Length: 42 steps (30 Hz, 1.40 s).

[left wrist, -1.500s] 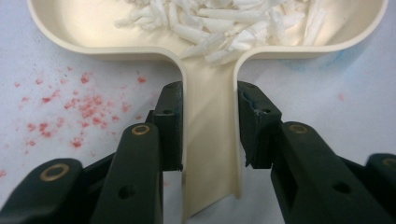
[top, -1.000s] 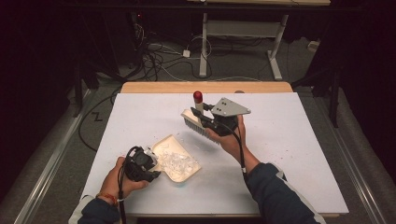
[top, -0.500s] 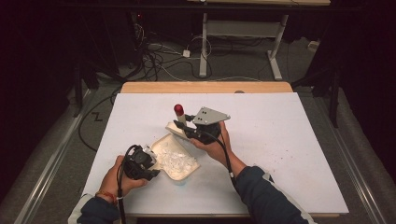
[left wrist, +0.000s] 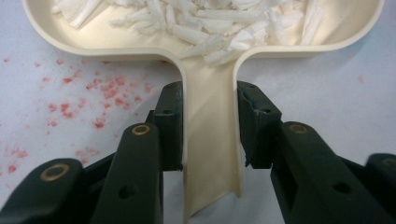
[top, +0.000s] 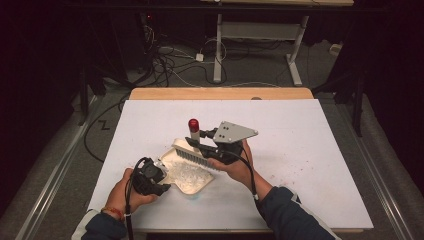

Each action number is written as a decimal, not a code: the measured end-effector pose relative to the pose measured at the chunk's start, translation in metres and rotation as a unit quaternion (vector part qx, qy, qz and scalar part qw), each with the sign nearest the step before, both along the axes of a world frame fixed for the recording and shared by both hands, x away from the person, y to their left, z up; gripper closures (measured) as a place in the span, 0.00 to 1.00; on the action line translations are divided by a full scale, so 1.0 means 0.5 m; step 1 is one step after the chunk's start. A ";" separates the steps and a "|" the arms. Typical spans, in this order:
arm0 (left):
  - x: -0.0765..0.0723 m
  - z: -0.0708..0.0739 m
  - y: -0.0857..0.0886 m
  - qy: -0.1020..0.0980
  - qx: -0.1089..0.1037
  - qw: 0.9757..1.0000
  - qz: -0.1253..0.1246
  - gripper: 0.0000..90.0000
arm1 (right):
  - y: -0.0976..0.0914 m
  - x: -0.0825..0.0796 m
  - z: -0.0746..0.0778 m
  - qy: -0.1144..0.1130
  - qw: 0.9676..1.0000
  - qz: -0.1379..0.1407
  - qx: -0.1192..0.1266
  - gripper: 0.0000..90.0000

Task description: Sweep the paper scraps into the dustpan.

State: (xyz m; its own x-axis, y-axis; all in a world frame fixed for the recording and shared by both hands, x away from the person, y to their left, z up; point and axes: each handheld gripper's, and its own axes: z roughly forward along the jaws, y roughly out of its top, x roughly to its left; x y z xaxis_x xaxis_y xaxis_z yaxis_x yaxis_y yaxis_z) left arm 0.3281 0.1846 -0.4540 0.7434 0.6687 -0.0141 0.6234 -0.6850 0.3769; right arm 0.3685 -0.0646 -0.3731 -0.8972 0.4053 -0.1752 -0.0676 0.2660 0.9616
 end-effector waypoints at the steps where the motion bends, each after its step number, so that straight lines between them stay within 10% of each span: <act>1: -0.001 0.000 0.001 0.000 -0.001 1.000 0.000 0.70 | -0.005 -0.001 0.005 -0.002 1.000 -0.004 0.004 0.78; 11: -0.009 0.000 0.001 -0.001 0.004 1.000 -0.004 0.70 | -0.052 -0.005 0.024 0.004 0.999 -0.045 0.014 0.78; 24: -0.016 0.001 -0.005 -0.003 0.014 1.000 -0.003 0.69 | -0.146 -0.024 -0.006 -0.023 0.988 -0.138 -0.068 0.78; 33: -0.025 0.006 -0.015 -0.002 0.012 1.000 0.001 0.70 | -0.104 -0.051 -0.031 -0.017 0.991 -0.096 -0.094 0.78; 42: -0.024 0.005 -0.019 -0.003 0.014 1.000 0.002 0.70 | -0.055 -0.094 -0.022 0.006 0.998 -0.025 -0.066 0.78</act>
State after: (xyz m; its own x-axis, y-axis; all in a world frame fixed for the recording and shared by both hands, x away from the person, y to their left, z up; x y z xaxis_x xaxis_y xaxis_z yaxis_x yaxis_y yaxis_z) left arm 0.3161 0.1750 -0.4514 0.7406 0.6718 0.0092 0.6240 -0.6929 0.3613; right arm 0.3214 -0.0922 -0.3844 -0.8788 0.4236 -0.2198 -0.0403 0.3929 0.9187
